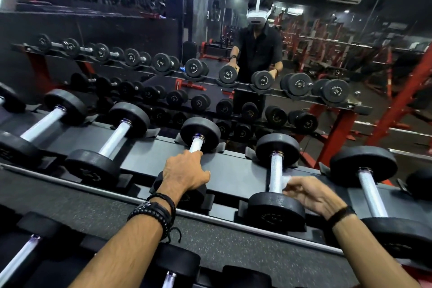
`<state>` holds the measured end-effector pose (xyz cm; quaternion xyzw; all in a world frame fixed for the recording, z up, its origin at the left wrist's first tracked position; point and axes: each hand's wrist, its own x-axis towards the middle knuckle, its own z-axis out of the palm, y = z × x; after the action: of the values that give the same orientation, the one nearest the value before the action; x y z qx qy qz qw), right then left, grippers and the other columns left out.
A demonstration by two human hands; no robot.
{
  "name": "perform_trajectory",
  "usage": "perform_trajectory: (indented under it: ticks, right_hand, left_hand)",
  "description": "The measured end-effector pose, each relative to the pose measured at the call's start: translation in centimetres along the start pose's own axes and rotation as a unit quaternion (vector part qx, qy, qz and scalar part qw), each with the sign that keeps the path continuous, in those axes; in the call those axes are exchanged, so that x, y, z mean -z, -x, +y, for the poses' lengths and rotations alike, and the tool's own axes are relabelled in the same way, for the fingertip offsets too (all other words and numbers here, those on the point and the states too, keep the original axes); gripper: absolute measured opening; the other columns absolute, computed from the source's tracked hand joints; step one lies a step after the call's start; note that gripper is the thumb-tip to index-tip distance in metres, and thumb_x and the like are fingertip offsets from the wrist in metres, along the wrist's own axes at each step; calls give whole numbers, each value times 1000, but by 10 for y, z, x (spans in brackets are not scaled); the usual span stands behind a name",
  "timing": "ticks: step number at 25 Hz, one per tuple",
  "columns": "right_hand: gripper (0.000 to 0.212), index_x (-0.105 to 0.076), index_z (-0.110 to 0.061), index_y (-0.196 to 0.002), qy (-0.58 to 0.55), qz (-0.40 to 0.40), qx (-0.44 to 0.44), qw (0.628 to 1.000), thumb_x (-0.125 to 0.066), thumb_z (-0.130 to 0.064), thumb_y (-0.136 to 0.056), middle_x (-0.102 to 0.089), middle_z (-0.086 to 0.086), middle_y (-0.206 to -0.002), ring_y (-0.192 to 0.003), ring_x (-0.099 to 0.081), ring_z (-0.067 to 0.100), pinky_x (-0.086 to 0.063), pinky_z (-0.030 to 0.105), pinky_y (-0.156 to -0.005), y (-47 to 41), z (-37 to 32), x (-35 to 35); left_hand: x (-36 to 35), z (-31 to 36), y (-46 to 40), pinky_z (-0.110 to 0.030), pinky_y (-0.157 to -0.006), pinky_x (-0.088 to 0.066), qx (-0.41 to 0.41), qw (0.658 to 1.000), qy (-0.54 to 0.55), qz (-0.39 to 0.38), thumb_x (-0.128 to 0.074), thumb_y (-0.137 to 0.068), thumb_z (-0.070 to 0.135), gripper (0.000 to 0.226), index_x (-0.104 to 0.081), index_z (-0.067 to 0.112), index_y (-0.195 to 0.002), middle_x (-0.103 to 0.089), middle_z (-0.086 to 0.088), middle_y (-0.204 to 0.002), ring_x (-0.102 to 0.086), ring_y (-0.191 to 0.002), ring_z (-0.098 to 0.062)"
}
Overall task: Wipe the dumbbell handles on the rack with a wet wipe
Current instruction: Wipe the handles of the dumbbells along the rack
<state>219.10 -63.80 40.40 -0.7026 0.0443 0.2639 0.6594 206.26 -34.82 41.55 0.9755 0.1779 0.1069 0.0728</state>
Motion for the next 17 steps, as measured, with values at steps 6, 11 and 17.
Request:
perform_trajectory:
  ticks: [6,11,17]
  right_hand:
    - [21,-60,8,-80,-149,-7,-14,989,-41,2,-86,-64,21,-72,-63,-70,36,-60,43,-55,-4,-24,-11]
    - [49,-63,17,-99,-113,-93,-71,987,-51,-30,-93,-68,33,-95,-77,-71,39,-60,38,-62,12,-6,-2]
    - [41,-60,6,-110,-125,-53,-48,990,-63,-28,-87,-66,16,-81,-68,-64,30,-57,39,-62,-16,-31,-30]
  left_hand:
    - [3,-2,0,-35,-84,-46,1,1000,12,-4,-53,-85,50,61,-44,28,-142,-59,-5,-120,-61,-106,-25]
    - [1,-1,-2,-35,-82,-46,2,1000,8,-9,-53,-85,48,60,-45,28,-141,-59,-4,-117,-61,-103,-25]
    - [5,-4,-1,-35,-85,-46,10,999,30,-18,-53,-85,48,60,-44,31,-142,-60,-3,-122,-61,-107,-25]
